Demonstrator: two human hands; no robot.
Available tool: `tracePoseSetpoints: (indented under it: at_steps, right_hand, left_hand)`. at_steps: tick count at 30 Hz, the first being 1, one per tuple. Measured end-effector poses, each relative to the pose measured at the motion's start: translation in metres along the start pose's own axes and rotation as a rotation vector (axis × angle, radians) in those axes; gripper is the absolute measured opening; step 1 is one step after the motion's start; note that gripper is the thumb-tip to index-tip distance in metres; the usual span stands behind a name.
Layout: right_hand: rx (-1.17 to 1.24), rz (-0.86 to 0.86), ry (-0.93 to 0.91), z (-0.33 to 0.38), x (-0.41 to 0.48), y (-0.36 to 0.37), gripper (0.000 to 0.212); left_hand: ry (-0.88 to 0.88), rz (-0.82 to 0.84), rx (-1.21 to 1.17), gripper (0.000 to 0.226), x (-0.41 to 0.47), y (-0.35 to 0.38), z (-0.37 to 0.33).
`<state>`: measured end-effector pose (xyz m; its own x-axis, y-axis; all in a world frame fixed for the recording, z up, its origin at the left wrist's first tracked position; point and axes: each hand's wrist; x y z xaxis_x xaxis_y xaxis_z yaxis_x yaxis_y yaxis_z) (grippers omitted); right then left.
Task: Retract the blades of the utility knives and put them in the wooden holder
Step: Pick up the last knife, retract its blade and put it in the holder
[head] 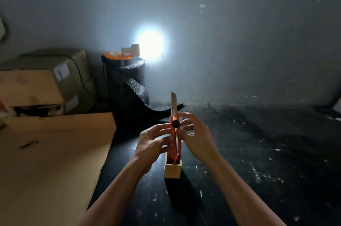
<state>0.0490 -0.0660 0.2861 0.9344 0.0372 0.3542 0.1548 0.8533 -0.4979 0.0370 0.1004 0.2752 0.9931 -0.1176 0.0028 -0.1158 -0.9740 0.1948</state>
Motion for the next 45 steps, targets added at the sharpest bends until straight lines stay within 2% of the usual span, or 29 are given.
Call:
tracePoseSetpoints:
  at_steps: [3,11,15,21,34,45]
  right_hand:
    - [-0.104,0.01,-0.075,0.016,0.01,-0.017,0.029]
    - [-0.047,-0.017,-0.09,0.028,0.015,-0.044,0.013]
    - [-0.054,-0.03,-0.108,0.028,0.018,-0.051,0.013]
    - [-0.104,0.087,-0.099,0.023,0.015,-0.054,0.014]
    - [-0.02,0.159,-0.055,0.007,0.004,-0.046,0.018]
    - [0.028,0.091,-0.016,0.006,0.005,-0.041,0.011]
  left_hand:
    - [0.046,-0.016,0.016,0.035,0.005,0.012,-0.014]
    - [0.129,0.015,0.122,0.034,0.011,0.026,-0.039]
    - [0.149,0.018,0.15,0.032,0.016,0.03,-0.042]
    - [0.146,0.019,0.162,0.034,0.02,0.03,-0.043]
    - [0.111,0.017,0.105,0.034,0.028,0.027,-0.051]
    - [0.12,0.029,0.088,0.037,0.026,0.029,-0.05]
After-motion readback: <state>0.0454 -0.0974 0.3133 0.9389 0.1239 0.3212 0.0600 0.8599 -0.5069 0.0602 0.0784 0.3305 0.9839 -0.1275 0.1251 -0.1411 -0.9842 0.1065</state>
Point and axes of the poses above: each hand's wrist, its own x-axis towards the middle knuckle, its own y-axis out of the palm, z = x × y, and after that the axes turned 1 degree about z, right-handed
